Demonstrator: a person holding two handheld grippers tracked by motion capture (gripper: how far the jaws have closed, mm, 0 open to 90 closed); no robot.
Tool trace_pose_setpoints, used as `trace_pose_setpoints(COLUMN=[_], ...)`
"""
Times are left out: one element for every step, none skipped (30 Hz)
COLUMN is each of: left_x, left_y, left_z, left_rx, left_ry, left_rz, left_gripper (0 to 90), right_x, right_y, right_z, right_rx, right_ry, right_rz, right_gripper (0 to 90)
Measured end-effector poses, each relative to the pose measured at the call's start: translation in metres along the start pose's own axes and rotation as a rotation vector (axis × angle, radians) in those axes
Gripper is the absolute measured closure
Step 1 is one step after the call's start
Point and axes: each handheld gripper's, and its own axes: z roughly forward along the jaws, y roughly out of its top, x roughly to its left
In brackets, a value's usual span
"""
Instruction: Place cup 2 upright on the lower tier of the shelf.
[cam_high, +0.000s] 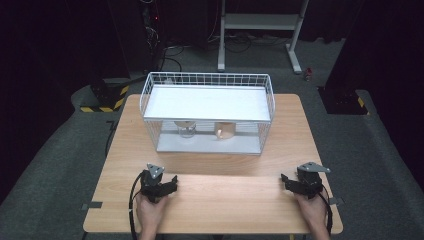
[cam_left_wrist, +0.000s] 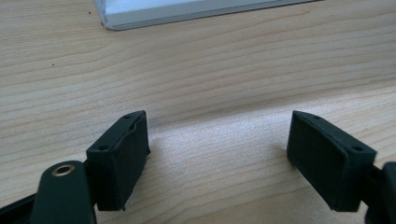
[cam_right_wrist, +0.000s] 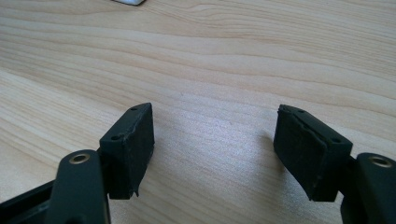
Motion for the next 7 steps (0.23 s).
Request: trace_pose_setpoints(left_x=[0.0000,0.0000,0.0000,0.0000,0.0000,0.0000,0.0000], left_y=[0.0000,0.0000,0.0000,0.0000,0.0000,0.0000,0.0000], left_z=[0.0000,0.0000,0.0000,0.0000,0.0000,0.0000,0.0000], left_rx=[0.000,0.000,0.000,0.000,0.000,0.000,0.000], left_ry=[0.000,0.000,0.000,0.000,0.000,0.000,0.000], left_rz=[0.000,0.000,0.000,0.000,0.000,0.000,0.000], left_gripper=[21.2,21.2,21.2,21.2,21.2,21.2,21.2], right_x=[0.0001,0.0002,0.0003,0.0003,0.0003,0.0003,0.0003], right_y=[0.0000,0.0000,0.0000,0.0000,0.0000,0.0000,0.0000], right_z=[0.0000,0.0000,0.0000,0.0000,0.0000,0.0000,0.0000], right_rx=[0.000,0.000,0.000,-0.001,-0.001,-0.001,0.000], right_ry=[0.000,0.000,-0.001,-0.003,-0.003,-0.003,-0.003], right_rz=[0.001,0.001,0.000,-0.001,-0.002,-0.002,-0.001], right_gripper=[29.3,29.3,29.5,29.7,29.7,29.6,29.7])
